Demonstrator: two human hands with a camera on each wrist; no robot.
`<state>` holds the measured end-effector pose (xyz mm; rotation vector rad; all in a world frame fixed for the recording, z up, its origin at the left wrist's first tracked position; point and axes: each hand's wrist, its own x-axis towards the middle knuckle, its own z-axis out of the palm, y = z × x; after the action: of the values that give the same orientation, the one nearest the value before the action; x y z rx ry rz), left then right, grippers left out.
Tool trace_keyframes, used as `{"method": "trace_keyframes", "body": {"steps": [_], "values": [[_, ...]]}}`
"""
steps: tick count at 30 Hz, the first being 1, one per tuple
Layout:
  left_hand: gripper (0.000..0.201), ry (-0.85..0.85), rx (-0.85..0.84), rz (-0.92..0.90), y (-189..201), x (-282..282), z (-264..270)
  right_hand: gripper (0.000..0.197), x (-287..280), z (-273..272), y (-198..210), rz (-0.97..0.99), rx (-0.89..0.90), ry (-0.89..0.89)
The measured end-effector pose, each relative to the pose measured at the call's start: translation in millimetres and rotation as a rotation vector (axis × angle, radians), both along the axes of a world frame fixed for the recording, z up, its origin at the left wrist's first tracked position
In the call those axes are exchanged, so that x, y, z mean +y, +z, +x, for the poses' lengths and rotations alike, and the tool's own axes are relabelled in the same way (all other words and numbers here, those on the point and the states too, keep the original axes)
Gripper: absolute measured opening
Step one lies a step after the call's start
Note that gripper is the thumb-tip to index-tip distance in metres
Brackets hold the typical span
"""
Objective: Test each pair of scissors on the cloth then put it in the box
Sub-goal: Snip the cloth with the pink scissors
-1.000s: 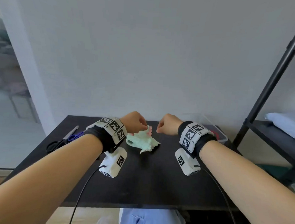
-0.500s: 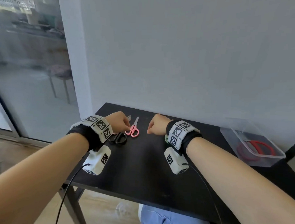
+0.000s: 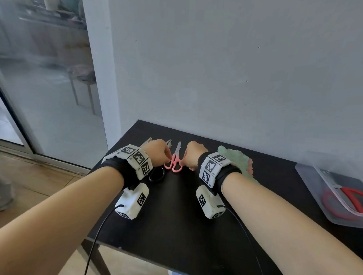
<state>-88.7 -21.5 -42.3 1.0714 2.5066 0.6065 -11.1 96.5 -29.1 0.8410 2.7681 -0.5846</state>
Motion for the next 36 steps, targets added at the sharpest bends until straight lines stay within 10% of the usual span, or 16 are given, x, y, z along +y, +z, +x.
{"method": "trace_keyframes", "body": {"steps": [16, 27, 36], "values": [[0.027, 0.039, 0.023, -0.009, 13.3, 12.0, 22.2, 0.019, 1.8, 12.4, 10.0, -0.152, 0.134, -0.109], [0.004, 0.218, -0.558, 0.479, 47.0, 15.0, 72.9, 0.013, 14.6, 75.2, 28.6, -0.33, 0.632, -0.202], [0.024, 0.115, -0.56, 0.635, 57.6, 23.3, 119.9, 0.021, 26.9, 130.8, 36.0, -0.522, 0.783, -0.188]]}}
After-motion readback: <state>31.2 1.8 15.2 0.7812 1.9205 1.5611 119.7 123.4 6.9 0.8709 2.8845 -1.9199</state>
